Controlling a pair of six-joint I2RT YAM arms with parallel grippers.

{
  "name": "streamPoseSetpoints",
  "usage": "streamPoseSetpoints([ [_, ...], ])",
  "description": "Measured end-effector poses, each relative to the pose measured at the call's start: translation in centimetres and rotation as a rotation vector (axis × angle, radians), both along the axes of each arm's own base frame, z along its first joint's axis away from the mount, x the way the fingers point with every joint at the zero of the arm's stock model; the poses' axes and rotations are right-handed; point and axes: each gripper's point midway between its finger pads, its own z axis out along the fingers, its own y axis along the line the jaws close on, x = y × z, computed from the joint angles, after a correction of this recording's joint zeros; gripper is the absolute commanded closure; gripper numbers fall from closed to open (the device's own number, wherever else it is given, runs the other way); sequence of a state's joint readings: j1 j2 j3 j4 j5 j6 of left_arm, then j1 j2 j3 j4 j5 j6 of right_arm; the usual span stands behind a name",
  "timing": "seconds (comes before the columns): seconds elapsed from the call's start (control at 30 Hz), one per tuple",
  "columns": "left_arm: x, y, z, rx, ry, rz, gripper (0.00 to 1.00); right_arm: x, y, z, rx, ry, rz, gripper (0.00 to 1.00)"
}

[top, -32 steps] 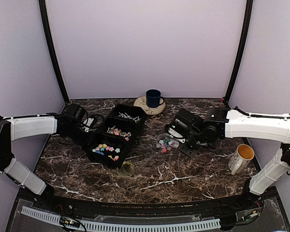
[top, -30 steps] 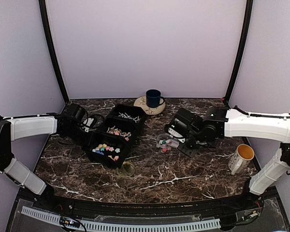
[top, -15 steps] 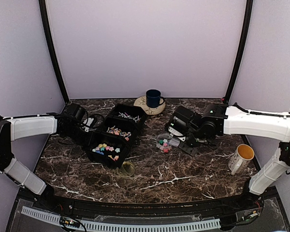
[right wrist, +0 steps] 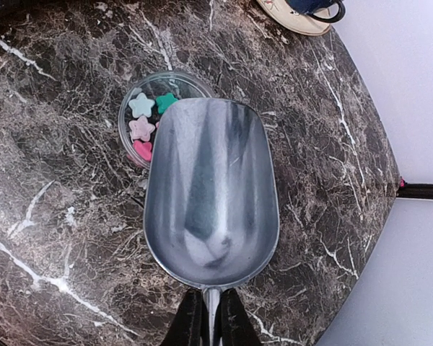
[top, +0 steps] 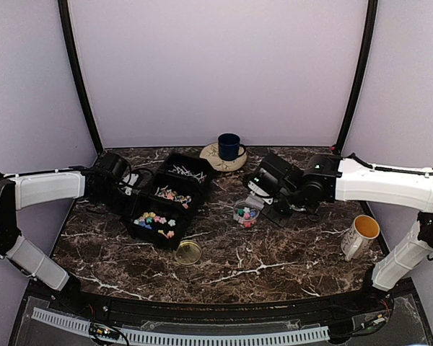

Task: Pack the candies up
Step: Place the fake candies in the packing box, then place the plate at the center of the board.

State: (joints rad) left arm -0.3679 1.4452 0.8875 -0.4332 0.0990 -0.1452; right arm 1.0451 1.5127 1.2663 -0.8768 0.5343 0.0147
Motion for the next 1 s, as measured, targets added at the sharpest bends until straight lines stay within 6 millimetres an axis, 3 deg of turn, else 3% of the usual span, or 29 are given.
streamPoseSetpoints([
  [0.33,0.2,1.4,-0.2,0.093,-0.013,0.001,0.96,0.4,0.6,-0.5,0.026,-0.020,0.008,1.00],
  [0.53,0.6,1.2,-0.5,0.094,-0.016,-0.020,0.98,0.5,0.9,-0.6,0.038,-0.031,0.017,1.00],
  [0.77,0.7,-0.2,-1.3,0.073,-0.011,-0.083,1.00,0.6,1.2,-0.2,0.060,-0.053,0.035,1.00],
  [1.0,-0.2,-2.9,-1.7,0.053,-0.012,-0.193,1.00,0.9,1.6,0.2,0.081,-0.074,0.049,1.00],
])
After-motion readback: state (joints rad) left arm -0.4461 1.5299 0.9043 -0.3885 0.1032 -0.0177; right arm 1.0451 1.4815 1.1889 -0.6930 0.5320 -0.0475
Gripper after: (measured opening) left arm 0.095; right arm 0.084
